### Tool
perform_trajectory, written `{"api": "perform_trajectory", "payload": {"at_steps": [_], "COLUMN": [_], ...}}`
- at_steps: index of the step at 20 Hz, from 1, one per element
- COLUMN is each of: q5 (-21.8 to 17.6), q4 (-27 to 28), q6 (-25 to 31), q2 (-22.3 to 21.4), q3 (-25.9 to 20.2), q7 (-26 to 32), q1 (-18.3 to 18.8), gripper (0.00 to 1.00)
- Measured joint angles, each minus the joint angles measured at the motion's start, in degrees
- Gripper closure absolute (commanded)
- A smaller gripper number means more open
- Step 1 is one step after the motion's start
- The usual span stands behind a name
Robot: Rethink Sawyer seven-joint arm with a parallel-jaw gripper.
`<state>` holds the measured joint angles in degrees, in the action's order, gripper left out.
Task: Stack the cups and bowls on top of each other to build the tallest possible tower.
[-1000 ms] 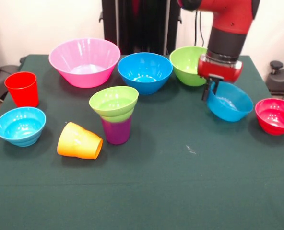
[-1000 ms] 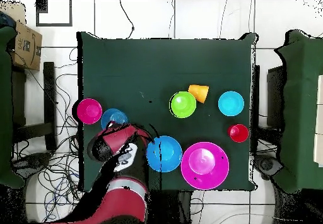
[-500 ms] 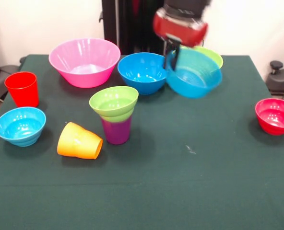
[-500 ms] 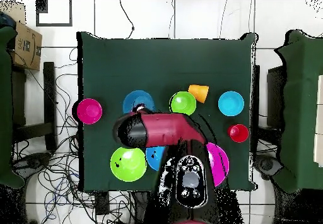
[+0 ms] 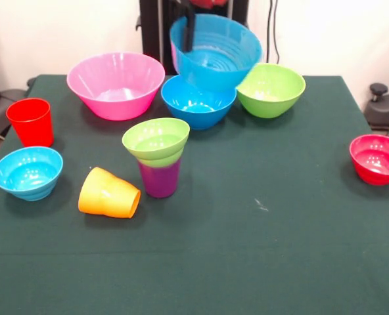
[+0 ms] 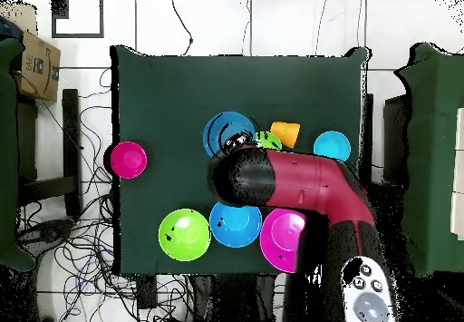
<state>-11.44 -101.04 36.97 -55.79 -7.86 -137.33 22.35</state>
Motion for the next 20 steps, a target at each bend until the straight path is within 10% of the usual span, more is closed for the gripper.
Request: {"api": "perform_trajectory", "payload": {"at_steps": [20], "q5": [-11.5], "q4": [-4.7], "q6": [-9.8], "q2": [3.6], "q3": [-11.3], "q7": [8.5], "q1": [15.7], "gripper": [1.00]}}
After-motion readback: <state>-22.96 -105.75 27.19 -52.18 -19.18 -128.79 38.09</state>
